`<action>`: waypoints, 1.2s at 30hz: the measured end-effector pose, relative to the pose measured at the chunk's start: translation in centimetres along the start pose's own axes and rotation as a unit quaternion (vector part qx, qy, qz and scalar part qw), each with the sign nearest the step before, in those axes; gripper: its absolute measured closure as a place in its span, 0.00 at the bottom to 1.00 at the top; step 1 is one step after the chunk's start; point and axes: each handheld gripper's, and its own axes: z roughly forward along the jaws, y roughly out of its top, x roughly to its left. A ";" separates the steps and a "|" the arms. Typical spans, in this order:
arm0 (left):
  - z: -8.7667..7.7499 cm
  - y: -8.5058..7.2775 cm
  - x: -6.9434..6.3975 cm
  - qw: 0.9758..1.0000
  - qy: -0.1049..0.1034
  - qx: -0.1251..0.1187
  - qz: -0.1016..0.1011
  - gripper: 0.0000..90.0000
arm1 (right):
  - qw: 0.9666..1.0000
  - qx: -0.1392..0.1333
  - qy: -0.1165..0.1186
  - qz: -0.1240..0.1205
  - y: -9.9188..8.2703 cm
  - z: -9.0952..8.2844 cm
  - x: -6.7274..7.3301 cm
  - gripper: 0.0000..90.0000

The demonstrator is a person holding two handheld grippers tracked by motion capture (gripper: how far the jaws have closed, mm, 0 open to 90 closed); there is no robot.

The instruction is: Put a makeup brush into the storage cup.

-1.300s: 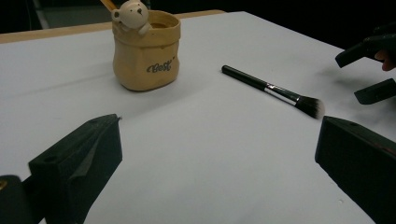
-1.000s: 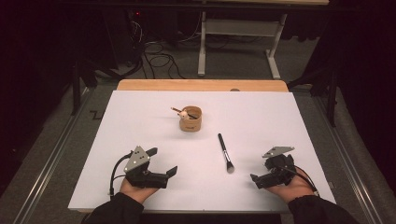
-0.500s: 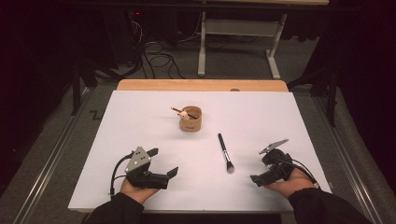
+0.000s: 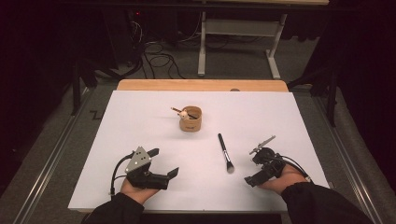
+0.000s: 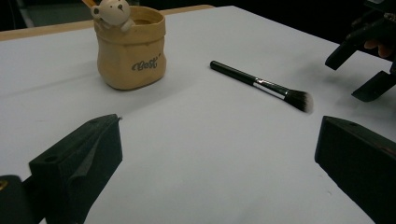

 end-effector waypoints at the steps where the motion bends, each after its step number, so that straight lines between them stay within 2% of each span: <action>1: 0.0 0.0 0.0 1.000 0.001 -0.001 0.000 0.02 | 1.000 0.003 -0.001 0.000 0.2 0.0 0.1 0.11; 7: -0.1 0.0 0.1 1.000 0.000 -0.002 0.001 0.02 | 1.000 0.014 0.010 -0.012 1.6 0.0 0.8 0.16; 14: -0.2 0.0 0.2 1.000 -0.003 0.000 0.000 0.02 | 0.999 0.010 0.017 -0.030 3.8 -0.2 1.5 0.18; 23: -0.1 0.0 0.1 1.000 -0.004 0.000 0.002 0.02 | 0.999 0.001 0.028 -0.031 6.1 -0.1 1.9 0.26; 25: -0.2 0.1 0.2 1.000 -0.004 0.000 0.000 0.02 | 0.999 0.005 0.029 -0.024 6.5 0.1 2.0 0.28; 33: -0.2 0.1 0.2 1.000 -0.007 -0.003 -0.002 0.02 | 0.999 0.018 0.031 -0.024 7.9 1.2 2.1 0.37; 34: -0.2 0.1 0.2 1.000 -0.007 -0.003 -0.002 0.02 | 0.999 0.027 0.029 -0.009 8.0 1.4 2.3 0.39; 35: -0.2 0.1 0.2 1.000 -0.008 -0.003 -0.002 0.02 | 0.999 0.026 0.029 -0.010 8.0 1.5 2.3 0.40; 36: -0.2 0.1 0.1 1.000 -0.008 -0.003 -0.002 0.02 | 0.999 0.019 0.030 -0.025 8.1 1.7 2.1 0.42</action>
